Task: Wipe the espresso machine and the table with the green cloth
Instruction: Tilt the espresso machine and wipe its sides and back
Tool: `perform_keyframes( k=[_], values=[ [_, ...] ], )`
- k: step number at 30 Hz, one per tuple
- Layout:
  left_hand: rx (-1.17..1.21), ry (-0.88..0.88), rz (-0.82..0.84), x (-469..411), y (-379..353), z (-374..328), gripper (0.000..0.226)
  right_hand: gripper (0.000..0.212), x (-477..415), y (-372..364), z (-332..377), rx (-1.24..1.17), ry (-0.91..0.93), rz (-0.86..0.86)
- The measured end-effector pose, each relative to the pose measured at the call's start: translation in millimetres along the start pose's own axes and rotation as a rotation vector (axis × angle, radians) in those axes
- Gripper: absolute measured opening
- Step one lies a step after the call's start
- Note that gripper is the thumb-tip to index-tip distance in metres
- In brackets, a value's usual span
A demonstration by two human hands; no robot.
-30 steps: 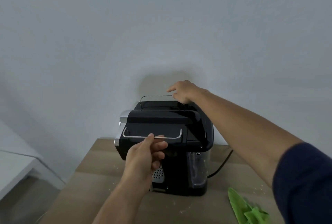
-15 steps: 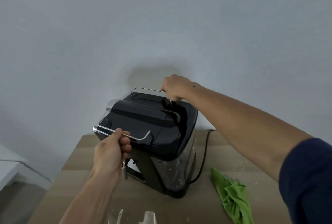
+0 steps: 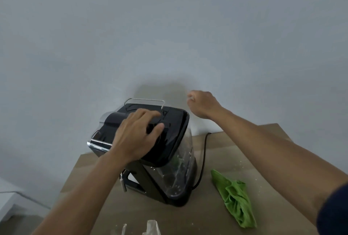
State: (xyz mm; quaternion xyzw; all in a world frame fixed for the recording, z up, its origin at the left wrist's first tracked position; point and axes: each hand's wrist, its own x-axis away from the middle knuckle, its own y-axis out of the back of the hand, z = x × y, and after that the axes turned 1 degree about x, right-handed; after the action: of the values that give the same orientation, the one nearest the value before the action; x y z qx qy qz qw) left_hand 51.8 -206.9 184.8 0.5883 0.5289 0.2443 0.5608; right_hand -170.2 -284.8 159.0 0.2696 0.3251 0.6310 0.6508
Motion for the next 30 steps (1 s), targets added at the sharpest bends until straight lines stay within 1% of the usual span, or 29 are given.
perform_keyframes(
  k=[2,5,8,10,12,14,17,19,21,23,25,26,27,28,30],
  values=[
    [-0.079,-0.098,0.106,-15.7,-11.9,-5.6,0.065,0.037,14.1,0.0,-23.3,-0.013,-0.058,0.015],
    [-0.154,-0.162,0.208,-35.2,-24.2,-8.6,0.073,0.04,37.5,-11.1,-64.0,0.014,-0.173,0.048],
    [-0.177,-0.173,0.196,-46.6,-28.6,-6.2,0.068,0.034,70.2,-33.0,-102.4,0.076,-0.243,0.12],
    [-0.185,-0.168,0.176,-48.0,-30.2,-5.8,0.065,0.035,94.5,-53.7,-125.3,0.12,-0.278,0.224],
    [-0.167,-0.155,0.17,-48.1,-32.4,-5.0,0.065,0.049,118.4,-76.3,-142.6,0.175,-0.321,0.355],
    [-0.14,-0.153,0.163,-48.3,-33.9,-3.5,0.064,0.058,137.1,-96.7,-154.1,0.281,-0.315,0.411],
    [-0.118,-0.147,0.155,-49.2,-35.0,-1.6,0.064,0.054,150.9,-116.2,-160.1,0.437,-0.27,0.37],
    [-0.108,-0.131,0.154,-49.5,-35.4,-2.0,0.064,0.043,151.9,-118.5,-158.0,0.435,-0.296,0.34],
    [-0.097,-0.114,0.161,-49.5,-35.7,-2.2,0.064,0.035,149.5,-114.2,-156.3,0.328,-0.36,0.312],
    [-0.083,-0.102,0.172,-49.0,-35.1,-3.3,0.064,0.032,147.0,-103.8,-156.9,0.163,-0.407,0.288],
    [-0.064,-0.09,0.179,-49.1,-35.0,-3.7,0.066,0.034,144.7,-91.9,-161.6,-0.006,-0.404,0.268],
    [-0.058,-0.087,0.181,-48.9,-34.8,-3.7,0.066,0.037,145.1,-85.9,-162.3,-0.037,-0.392,0.275],
    [-0.052,-0.085,0.18,-48.9,-34.5,-3.7,0.066,0.04,146.4,-80.3,-161.7,-0.019,-0.372,0.282],
    [-0.045,-0.083,0.179,-48.9,-34.2,-3.5,0.066,0.041,147.7,-75.1,-160.2,0.065,-0.336,0.279],
    [-0.038,-0.082,0.178,-48.8,-34.2,-4.0,0.066,0.048,151.2,-65.2,-152.4,0.367,-0.221,0.208]
  ],
)
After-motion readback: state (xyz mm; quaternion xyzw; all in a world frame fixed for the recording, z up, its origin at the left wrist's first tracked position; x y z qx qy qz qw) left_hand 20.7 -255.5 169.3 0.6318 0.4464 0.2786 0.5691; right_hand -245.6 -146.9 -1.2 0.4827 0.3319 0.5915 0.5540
